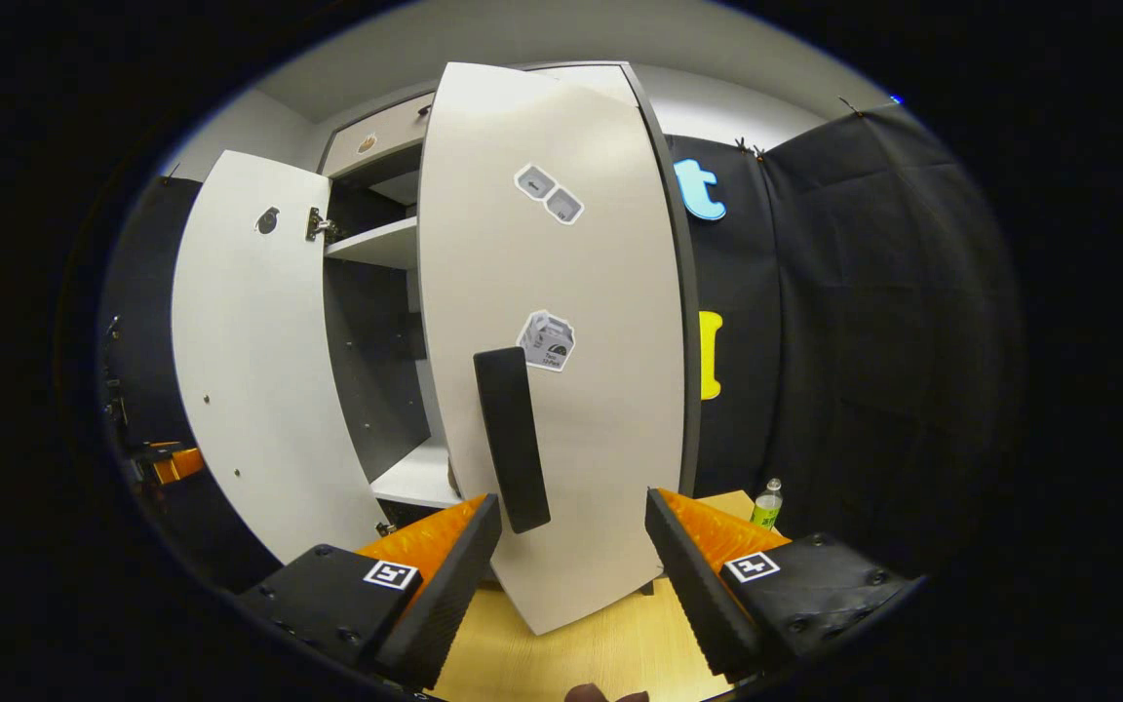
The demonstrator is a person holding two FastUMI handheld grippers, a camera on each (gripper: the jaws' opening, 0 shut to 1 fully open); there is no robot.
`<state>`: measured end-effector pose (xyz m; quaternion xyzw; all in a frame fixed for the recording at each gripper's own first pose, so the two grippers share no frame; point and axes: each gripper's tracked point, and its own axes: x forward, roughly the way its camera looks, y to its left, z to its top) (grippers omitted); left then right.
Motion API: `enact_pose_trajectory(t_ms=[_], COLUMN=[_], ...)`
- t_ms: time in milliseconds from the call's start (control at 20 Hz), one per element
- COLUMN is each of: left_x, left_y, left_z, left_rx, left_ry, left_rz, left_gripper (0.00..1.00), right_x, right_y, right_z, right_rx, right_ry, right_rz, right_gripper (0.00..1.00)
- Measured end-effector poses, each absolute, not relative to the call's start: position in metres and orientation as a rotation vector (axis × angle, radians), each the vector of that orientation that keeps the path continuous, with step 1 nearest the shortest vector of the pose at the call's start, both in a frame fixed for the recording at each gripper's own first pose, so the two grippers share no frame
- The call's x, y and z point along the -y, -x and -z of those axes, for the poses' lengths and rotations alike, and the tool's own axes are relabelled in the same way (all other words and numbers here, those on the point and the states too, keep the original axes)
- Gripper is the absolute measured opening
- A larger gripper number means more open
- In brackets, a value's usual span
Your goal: Grab one shoe with the right hand and put it into the shoe cabinet, grab the other shoe with the left hand and put it into the shoe cabinet; then close the right door with the right hand and the left door with the left hand.
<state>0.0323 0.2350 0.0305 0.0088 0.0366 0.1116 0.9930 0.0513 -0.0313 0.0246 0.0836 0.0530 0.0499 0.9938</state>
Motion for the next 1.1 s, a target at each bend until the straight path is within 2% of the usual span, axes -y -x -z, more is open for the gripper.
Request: enact_pose_trajectory(t_ms=[400, 850, 1100], left_x=[-0.230, -0.217, -0.186], left_y=[-0.066, -0.063, -0.059], left_z=[-0.036, -0.038, -0.036], left_rx=[-0.073, -0.078, -0.083], left_ry=[-0.037, -0.053, -0.037], left_rz=[-0.219, -0.223, -0.173], left_gripper=[0.96, 0.91, 0.89], right_x=[0.049, 0.064, 0.058], right_y=[-0.038, -0.036, -0.034], right_z=[-0.027, -0.028, -0.027], right_rx=[-0.100, -0.099, -0.099], right_ry=[-0.195, -0.227, -0.231], right_rz=[-0.074, -0.074, -0.100], right_gripper=[0.98, 0.98, 0.98])
